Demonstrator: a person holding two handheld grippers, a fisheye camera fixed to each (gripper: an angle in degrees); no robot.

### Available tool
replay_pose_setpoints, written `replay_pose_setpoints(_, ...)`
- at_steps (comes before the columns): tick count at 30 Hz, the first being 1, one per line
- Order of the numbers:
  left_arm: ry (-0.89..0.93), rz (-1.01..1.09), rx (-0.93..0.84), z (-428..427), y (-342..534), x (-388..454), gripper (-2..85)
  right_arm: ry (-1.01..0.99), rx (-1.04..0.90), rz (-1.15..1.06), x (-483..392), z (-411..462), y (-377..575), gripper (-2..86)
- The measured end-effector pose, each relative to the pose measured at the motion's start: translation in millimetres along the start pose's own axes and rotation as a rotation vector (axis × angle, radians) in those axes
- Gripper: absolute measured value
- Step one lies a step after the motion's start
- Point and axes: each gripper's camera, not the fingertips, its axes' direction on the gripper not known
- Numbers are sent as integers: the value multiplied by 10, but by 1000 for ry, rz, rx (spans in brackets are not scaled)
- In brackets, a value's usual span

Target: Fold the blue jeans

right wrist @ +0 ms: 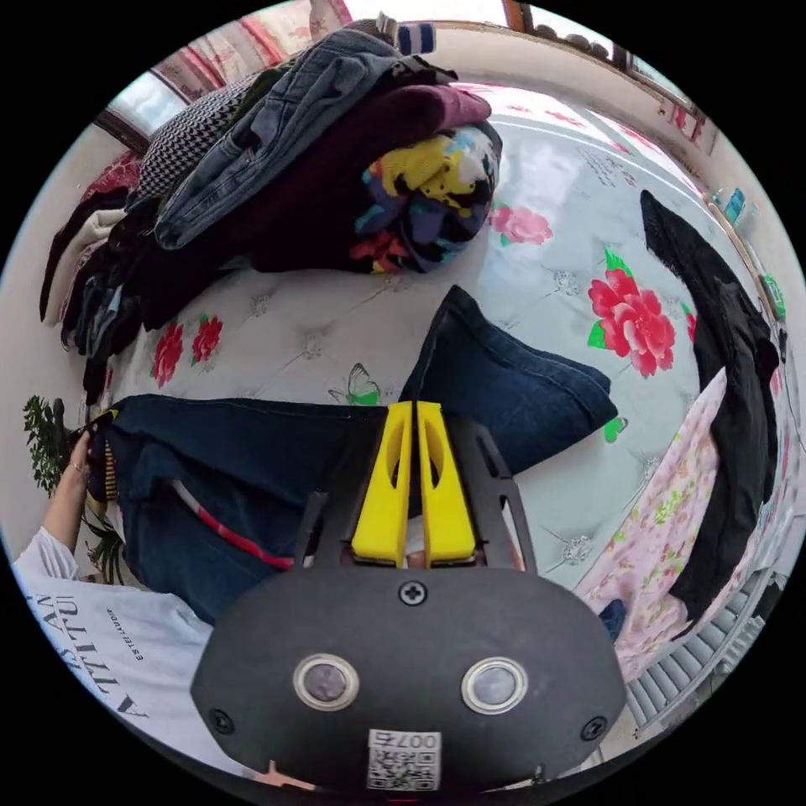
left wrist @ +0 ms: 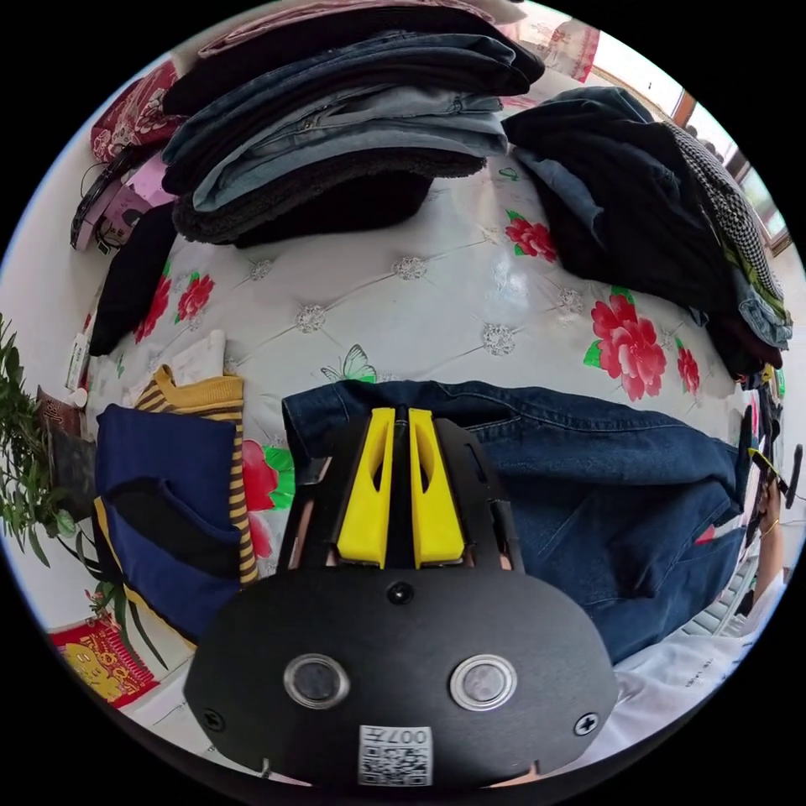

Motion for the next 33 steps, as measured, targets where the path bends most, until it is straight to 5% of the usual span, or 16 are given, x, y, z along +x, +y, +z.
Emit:
replay_pose_setpoints(5, 10, 26, 98, -187, 34, -9, 18, -48, 418, 93, 613, -1226, 381, 5)
replay_pose_setpoints(14, 37, -111, 141, -305, 70, -98, 77, -3, 197, 425, 1594, -1064, 1226, 30)
replay_pose_setpoints(24, 83, -269, 138, -718, 2272, -239, 68, 97, 65, 569, 1970, -1364, 3056, 60)
replay_pose_setpoints(30, 29, -276, -1, -482, 2874, -130, 62, -148, 83, 676, 2279, -912, 3257, 57)
replay_pose_setpoints(33, -26, -246, -15, -322, 2928, -54, 54, -21, 68, 647, 2204, -824, 3117, 33)
